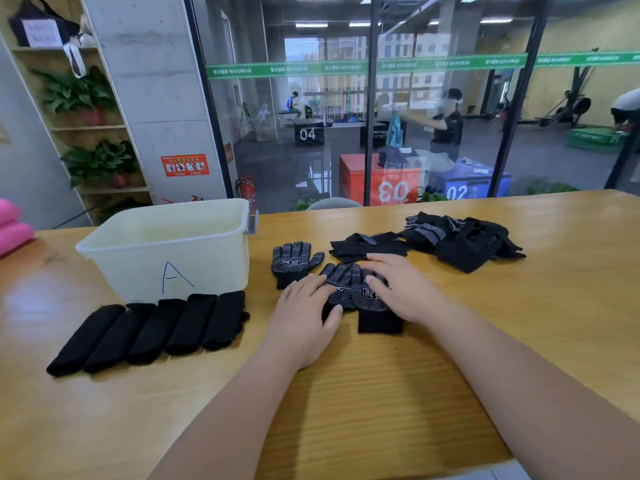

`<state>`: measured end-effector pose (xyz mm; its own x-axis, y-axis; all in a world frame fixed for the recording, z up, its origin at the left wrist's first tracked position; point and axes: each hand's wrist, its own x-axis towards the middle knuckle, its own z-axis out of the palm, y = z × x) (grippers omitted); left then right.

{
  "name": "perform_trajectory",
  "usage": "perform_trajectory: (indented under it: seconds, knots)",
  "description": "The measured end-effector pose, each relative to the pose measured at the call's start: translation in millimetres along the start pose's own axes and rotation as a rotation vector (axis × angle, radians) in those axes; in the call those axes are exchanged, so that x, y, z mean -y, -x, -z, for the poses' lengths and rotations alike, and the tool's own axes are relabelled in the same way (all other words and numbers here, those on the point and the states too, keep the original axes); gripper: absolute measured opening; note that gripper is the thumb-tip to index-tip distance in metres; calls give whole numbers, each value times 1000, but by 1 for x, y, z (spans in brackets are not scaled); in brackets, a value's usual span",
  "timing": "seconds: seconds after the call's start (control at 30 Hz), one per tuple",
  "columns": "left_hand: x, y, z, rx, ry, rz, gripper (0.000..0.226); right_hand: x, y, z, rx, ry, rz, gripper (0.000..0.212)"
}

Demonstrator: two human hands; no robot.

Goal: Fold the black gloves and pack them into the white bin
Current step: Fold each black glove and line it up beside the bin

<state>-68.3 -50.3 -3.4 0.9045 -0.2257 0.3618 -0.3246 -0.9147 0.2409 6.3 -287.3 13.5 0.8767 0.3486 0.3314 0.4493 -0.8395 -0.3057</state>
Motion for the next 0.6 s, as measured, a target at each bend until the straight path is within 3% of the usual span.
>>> perform_trajectory:
  seconds: [0.13,0.4,0.6]
  knots:
    - [3,-4,-7,91,-31,32,62,1,-36,-10,199,165,-58,67]
    - [5,-5,-11,98,-22,39,64,10,-80,-29,339,167,-157,82]
    - [7,-5,-13,91,-10,38,63,6,-85,-40,226,212,-155,71]
